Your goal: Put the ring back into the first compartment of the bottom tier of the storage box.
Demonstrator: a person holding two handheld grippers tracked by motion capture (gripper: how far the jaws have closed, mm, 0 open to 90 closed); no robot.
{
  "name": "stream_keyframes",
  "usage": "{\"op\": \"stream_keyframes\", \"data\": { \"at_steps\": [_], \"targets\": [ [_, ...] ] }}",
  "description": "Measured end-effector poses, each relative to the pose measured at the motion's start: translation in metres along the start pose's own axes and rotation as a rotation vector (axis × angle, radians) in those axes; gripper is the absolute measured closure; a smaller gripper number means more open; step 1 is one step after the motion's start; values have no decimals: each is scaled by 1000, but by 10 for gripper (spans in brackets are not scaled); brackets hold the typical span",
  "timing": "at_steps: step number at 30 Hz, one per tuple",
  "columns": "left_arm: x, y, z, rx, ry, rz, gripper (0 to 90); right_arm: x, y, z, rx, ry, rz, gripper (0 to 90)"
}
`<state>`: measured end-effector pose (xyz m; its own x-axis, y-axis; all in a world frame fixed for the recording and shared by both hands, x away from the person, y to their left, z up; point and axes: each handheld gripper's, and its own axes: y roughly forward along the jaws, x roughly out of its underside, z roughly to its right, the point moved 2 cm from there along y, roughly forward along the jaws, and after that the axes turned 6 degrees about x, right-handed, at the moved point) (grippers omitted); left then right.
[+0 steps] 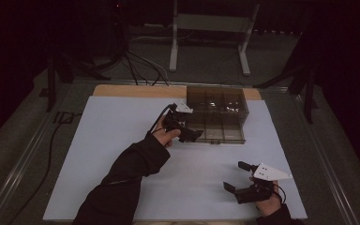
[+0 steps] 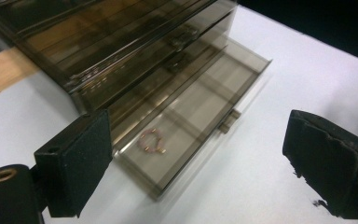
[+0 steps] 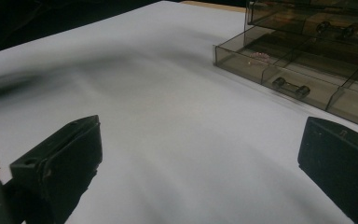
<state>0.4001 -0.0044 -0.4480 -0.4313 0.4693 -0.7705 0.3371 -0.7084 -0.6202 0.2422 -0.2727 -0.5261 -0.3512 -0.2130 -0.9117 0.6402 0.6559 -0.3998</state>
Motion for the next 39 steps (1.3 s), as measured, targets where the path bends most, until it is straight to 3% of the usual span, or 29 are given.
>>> {"op": "stream_keyframes", "data": {
  "at_steps": [9, 14, 27, 39],
  "targets": [
    [10, -13, 1, 37, 45, -14, 95, 0, 0, 0, 4, -1, -2, 0],
    [18, -22, -1, 15, 53, -22, 96, 0, 0, -1, 5, -3, -3, 0],
    [44, -59, -11, -45, 29, 5, 96, 1, 0, 0, 10, 1, -5, 0],
    [82, -82, -21, -90, -19, 14, 96, 1, 0, -1, 10, 2, -10, 0]
  ]
}}
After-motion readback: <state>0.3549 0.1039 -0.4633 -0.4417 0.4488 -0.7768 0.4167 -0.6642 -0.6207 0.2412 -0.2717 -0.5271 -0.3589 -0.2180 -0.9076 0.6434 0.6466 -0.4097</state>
